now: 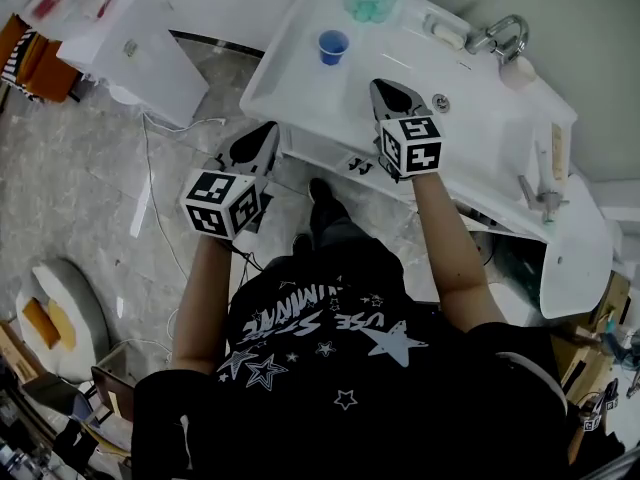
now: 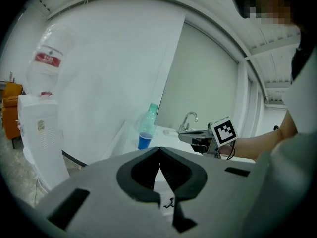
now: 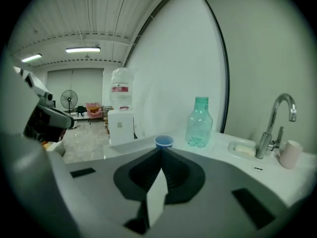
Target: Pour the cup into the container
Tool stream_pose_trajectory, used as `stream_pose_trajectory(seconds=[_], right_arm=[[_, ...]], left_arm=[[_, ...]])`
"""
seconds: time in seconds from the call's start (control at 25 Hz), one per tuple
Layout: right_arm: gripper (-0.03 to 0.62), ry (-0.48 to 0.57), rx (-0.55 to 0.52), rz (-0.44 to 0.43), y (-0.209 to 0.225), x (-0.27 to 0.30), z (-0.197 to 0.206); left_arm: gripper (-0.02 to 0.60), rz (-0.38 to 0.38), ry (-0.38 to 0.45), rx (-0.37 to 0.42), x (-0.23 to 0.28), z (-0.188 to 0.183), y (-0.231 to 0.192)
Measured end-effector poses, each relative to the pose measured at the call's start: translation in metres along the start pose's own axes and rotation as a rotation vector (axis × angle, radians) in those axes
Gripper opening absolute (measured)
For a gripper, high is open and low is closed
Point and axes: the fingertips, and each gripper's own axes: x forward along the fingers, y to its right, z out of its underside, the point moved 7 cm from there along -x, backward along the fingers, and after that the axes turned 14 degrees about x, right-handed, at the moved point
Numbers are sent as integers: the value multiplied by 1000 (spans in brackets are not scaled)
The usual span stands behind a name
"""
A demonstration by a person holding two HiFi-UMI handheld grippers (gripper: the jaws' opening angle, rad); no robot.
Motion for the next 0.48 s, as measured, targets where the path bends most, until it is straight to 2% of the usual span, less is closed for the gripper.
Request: stream_pose_trajectory(seconds=[0.2,0.48], right_arm=[[6,-3,25,25,-15,-39,10],[6,-33,-13,52,-28,-82,27]], left_arm=[[9,38,26,17,-14,-1,19],[9,78,31,25,-24,4,38]])
